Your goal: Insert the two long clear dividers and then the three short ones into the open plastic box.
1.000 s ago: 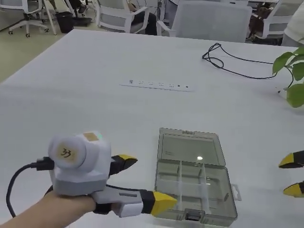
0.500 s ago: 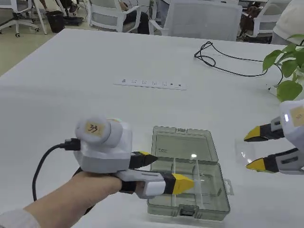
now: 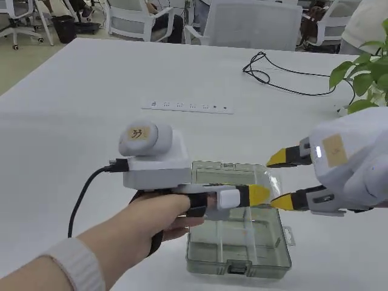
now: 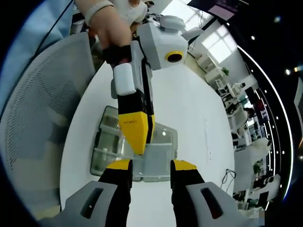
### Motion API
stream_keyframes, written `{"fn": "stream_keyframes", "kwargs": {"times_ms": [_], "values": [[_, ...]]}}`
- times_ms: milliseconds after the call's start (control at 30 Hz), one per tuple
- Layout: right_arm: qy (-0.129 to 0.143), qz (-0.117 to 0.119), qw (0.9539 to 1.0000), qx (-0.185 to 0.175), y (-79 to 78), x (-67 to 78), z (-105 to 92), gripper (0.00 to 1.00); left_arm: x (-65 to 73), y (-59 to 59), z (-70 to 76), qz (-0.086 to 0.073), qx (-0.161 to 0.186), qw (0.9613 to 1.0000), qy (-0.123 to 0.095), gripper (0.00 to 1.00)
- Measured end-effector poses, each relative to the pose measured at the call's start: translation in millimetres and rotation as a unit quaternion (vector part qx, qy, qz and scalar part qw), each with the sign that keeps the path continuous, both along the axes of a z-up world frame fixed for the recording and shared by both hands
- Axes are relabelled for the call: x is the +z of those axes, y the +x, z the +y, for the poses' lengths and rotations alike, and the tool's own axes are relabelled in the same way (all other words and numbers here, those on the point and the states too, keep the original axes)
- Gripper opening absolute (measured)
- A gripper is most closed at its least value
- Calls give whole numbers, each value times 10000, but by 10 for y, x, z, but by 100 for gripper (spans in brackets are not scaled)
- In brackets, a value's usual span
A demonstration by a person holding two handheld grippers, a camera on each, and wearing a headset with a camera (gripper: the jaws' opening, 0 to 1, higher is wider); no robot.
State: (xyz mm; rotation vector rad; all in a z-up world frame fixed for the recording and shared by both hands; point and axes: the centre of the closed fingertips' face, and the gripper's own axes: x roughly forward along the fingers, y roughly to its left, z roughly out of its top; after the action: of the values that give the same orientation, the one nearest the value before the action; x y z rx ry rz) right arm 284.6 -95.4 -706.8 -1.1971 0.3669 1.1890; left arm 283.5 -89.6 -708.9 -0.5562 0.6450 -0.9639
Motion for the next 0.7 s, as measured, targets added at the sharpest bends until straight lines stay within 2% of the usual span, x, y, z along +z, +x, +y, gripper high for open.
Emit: {"fn": "stream_keyframes", "kwargs": {"times_ms": [100,433,500,700], "values": [[-28,-2,10000,47,-18,-7,14,33,-4,2,6,59,41,10000,-17,12],[-132,-157,9996,197,-80,-21,73,33,-20,-17,-33,218,107,9996,-129,1],[-145,-194,9994,233,-96,-24,92,33,-3,-28,-48,232,94,9995,-198,0],[-175,-265,9991,270,-107,-24,99,33,-7,-43,-49,240,82,9995,-185,0]]}}
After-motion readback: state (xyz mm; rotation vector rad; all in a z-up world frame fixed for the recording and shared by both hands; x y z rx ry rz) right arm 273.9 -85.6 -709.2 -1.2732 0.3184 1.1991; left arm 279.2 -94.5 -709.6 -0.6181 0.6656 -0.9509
